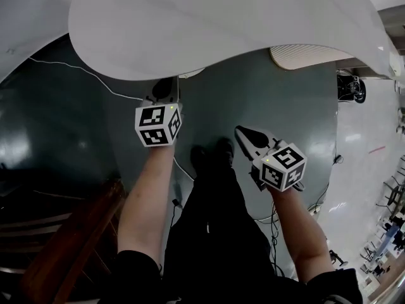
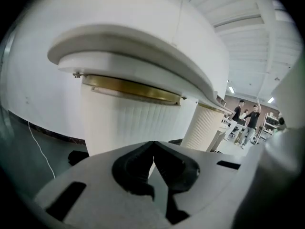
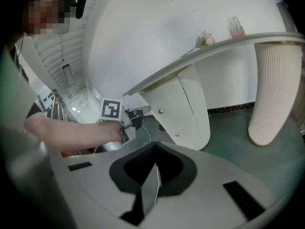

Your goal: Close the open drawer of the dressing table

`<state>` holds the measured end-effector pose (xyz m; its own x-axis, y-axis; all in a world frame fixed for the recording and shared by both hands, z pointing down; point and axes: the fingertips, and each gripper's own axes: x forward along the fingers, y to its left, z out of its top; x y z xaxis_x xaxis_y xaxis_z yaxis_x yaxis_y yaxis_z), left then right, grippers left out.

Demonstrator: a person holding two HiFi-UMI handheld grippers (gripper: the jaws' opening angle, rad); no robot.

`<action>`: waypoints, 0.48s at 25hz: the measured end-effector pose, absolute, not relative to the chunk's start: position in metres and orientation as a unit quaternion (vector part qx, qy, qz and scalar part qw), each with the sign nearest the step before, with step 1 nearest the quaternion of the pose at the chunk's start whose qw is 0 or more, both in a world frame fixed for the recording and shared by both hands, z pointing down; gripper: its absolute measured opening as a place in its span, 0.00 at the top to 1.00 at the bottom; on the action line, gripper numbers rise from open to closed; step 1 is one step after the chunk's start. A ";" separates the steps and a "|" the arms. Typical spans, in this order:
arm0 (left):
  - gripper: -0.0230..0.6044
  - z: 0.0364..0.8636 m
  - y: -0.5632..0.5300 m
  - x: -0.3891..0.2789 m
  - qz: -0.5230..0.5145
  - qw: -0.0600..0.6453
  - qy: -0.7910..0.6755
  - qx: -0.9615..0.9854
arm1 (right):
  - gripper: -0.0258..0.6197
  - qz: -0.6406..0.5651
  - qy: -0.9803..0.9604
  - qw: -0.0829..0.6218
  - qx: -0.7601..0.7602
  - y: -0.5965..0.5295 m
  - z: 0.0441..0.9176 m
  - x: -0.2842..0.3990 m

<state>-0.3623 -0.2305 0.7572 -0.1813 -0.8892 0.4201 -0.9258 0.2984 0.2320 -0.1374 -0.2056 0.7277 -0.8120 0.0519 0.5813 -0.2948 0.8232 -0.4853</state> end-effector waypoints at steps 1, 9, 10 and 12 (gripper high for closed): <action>0.95 0.750 -0.219 -0.356 0.033 0.254 -0.766 0.590 | 0.95 0.286 -0.908 0.298 0.067 -0.203 0.714 -0.138; 0.95 0.628 -0.164 -0.303 -0.009 0.277 -0.747 0.604 | 0.95 0.259 -0.919 0.288 0.070 -0.200 0.590 -0.125; 0.95 0.608 -0.164 -0.301 0.001 0.266 -0.746 0.610 | 0.95 0.254 -0.921 0.287 0.072 -0.205 0.575 -0.125; 0.95 0.572 -0.167 -0.304 0.027 0.231 -0.747 0.623 | 0.95 0.242 -0.925 0.284 0.076 -0.215 0.552 -0.125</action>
<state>-0.3041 -0.1671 0.5723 -0.1177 -0.9176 0.3796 -0.9429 0.2232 0.2471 -0.1252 -0.2149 0.5516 -0.8273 -0.0031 0.5618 -0.2781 0.8711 -0.4048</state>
